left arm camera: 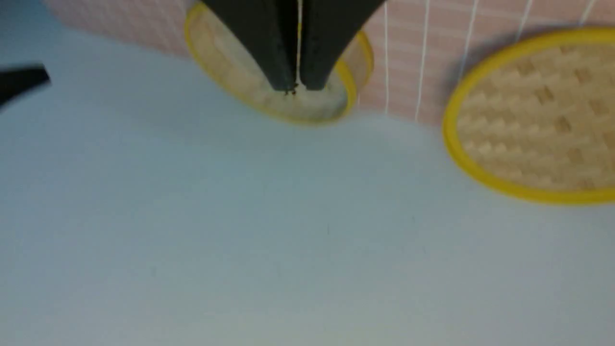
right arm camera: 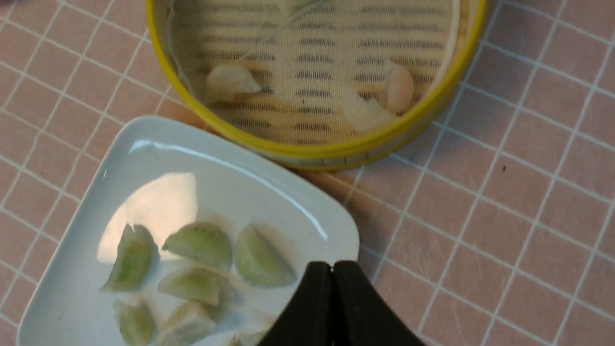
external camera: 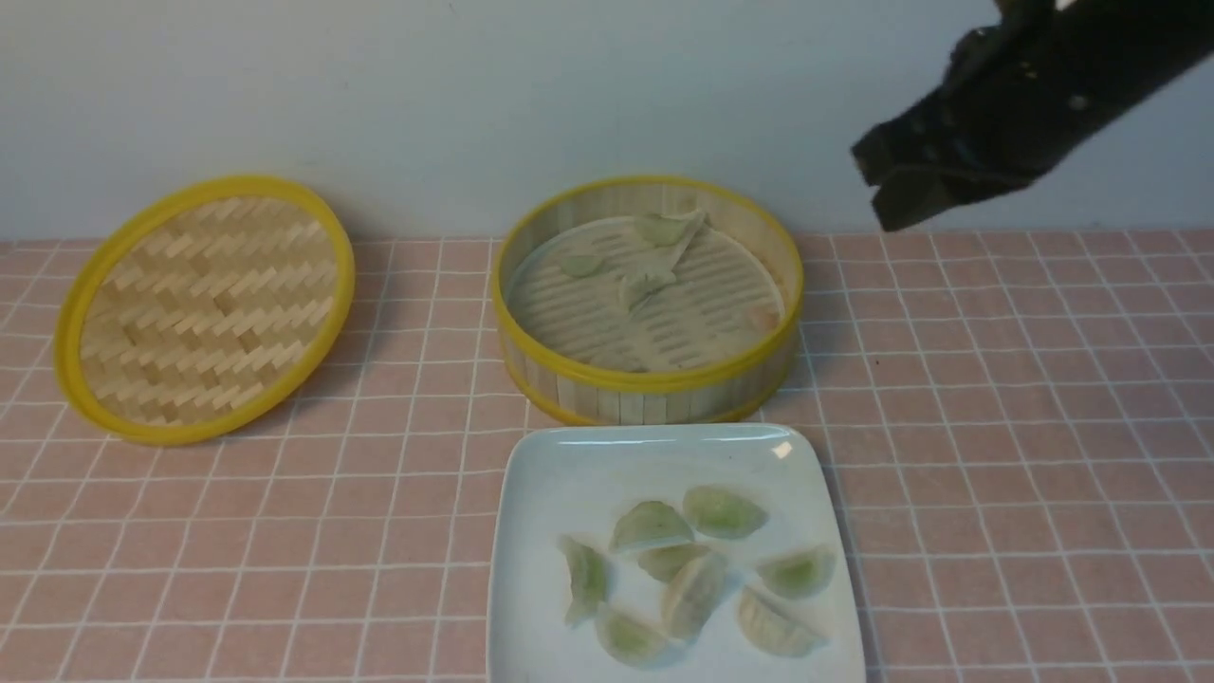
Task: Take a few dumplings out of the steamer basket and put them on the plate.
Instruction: Use the right arm to grab a dumpling from inside the steamer, then use the right arm to put the dumpling into the plate, then use the right arm to grab a dumpling from inside the steamer, then use the right arm to put the dumpling into the plate, then use the left arm to grab a dumpling from the steamer
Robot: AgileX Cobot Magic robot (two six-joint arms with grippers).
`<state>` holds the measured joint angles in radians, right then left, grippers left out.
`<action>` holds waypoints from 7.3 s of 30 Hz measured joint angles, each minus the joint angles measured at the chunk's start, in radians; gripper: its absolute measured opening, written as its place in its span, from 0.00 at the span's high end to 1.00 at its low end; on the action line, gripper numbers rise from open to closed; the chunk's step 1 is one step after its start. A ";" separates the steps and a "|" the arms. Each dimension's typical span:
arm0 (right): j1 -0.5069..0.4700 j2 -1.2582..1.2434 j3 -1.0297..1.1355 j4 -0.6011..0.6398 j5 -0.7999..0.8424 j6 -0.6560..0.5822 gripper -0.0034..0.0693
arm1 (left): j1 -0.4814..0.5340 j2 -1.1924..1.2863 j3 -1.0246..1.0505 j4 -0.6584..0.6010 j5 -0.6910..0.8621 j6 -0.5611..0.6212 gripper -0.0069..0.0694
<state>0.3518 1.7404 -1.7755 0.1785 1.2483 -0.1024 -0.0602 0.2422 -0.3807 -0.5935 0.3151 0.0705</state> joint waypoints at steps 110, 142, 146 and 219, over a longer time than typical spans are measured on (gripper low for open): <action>0.098 0.675 -0.367 -0.095 -0.059 0.123 0.34 | 0.000 0.756 -0.390 0.108 0.679 0.224 0.92; 0.113 0.583 -0.377 -0.107 -0.003 0.073 0.56 | 0.000 0.756 -0.390 0.107 0.674 0.224 0.92; 0.113 0.598 -0.361 -0.112 -0.003 0.080 0.33 | 0.000 0.756 -0.390 0.107 0.673 0.224 0.92; 0.239 -0.474 0.568 -0.224 -0.080 0.190 0.97 | -0.305 2.033 -1.845 0.133 0.701 0.306 0.89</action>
<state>0.5907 1.2667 -1.2078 -0.0453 1.1688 0.0871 -0.3652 2.2748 -2.2256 -0.4603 1.0157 0.3762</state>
